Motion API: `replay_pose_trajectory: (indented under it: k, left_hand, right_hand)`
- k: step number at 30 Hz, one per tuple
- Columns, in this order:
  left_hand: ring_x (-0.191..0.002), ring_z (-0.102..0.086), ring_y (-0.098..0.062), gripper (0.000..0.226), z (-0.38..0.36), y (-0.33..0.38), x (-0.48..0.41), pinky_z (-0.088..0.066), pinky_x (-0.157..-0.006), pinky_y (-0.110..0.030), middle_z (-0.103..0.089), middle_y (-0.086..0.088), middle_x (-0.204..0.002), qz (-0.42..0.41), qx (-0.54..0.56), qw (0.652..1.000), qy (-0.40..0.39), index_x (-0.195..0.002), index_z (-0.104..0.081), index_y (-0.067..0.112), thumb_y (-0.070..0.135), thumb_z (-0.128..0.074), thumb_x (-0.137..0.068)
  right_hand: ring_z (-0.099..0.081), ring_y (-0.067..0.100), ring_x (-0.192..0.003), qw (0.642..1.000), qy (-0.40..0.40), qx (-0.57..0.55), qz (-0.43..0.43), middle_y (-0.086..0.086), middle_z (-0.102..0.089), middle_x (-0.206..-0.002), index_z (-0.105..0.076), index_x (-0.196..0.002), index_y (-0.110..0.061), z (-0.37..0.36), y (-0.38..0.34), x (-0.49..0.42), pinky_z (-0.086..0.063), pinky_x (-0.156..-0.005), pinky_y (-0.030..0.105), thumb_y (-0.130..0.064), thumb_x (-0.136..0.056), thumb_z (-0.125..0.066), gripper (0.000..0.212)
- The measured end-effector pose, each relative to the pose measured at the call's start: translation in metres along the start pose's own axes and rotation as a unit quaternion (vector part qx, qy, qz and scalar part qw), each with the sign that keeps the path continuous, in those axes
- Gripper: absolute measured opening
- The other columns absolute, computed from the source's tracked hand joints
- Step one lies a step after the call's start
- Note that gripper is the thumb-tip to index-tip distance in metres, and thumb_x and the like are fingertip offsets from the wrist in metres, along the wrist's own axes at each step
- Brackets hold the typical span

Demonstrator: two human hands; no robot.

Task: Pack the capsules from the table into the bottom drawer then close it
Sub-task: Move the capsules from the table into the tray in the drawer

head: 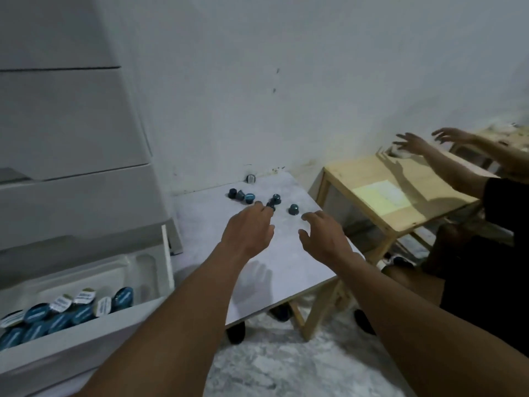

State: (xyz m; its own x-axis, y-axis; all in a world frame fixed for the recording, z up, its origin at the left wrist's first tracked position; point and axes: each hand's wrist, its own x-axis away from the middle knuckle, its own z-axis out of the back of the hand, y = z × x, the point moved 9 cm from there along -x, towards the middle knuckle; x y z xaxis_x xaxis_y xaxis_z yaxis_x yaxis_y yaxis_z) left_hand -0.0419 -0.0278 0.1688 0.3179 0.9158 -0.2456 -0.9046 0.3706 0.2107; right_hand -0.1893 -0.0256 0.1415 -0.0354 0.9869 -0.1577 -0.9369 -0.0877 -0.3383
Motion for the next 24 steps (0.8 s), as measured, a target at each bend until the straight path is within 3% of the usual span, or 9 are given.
replay_pose_trajectory:
  k: [10,17,24]
  left_hand:
    - [-0.106,-0.055,-0.026,0.031,-0.052,0.028,-0.065,-0.047,-0.079,-0.036,-0.055,-0.005,-0.12,0.013,-0.023,0.998,-0.052,-0.122,-0.053,0.013,0.027,-0.046,-0.095]
    - [-0.097,-0.056,-0.024,0.02,-0.091,0.004,-0.138,-0.039,-0.065,-0.03,-0.056,-0.006,-0.113,0.01,-0.023,0.998,-0.064,-0.109,-0.055,0.012,0.024,-0.047,-0.095]
    - [-0.101,-0.055,-0.025,0.019,-0.139,-0.033,-0.193,-0.035,-0.065,-0.029,-0.054,-0.008,-0.112,0.013,-0.017,0.994,-0.109,-0.11,-0.054,0.011,0.014,-0.045,-0.094]
  right_hand:
    - [-0.054,0.024,-0.119,0.999,-0.031,-0.023,0.004,0.005,-0.056,-0.133,-0.053,-0.132,-0.016,-0.012,0.058,-0.05,-0.044,-0.1,0.034,-0.024,-0.093,-0.053,0.039]
    - [-0.059,0.024,-0.108,0.999,-0.048,-0.027,0.004,0.007,-0.061,-0.124,-0.061,-0.12,-0.014,-0.045,0.073,-0.123,-0.048,-0.091,0.031,-0.014,-0.092,-0.053,0.029]
    - [-0.058,0.025,-0.107,0.994,-0.103,-0.028,-0.038,0.007,-0.06,-0.123,-0.06,-0.12,-0.013,-0.087,0.088,-0.182,-0.048,-0.091,0.033,-0.016,-0.094,-0.052,0.028]
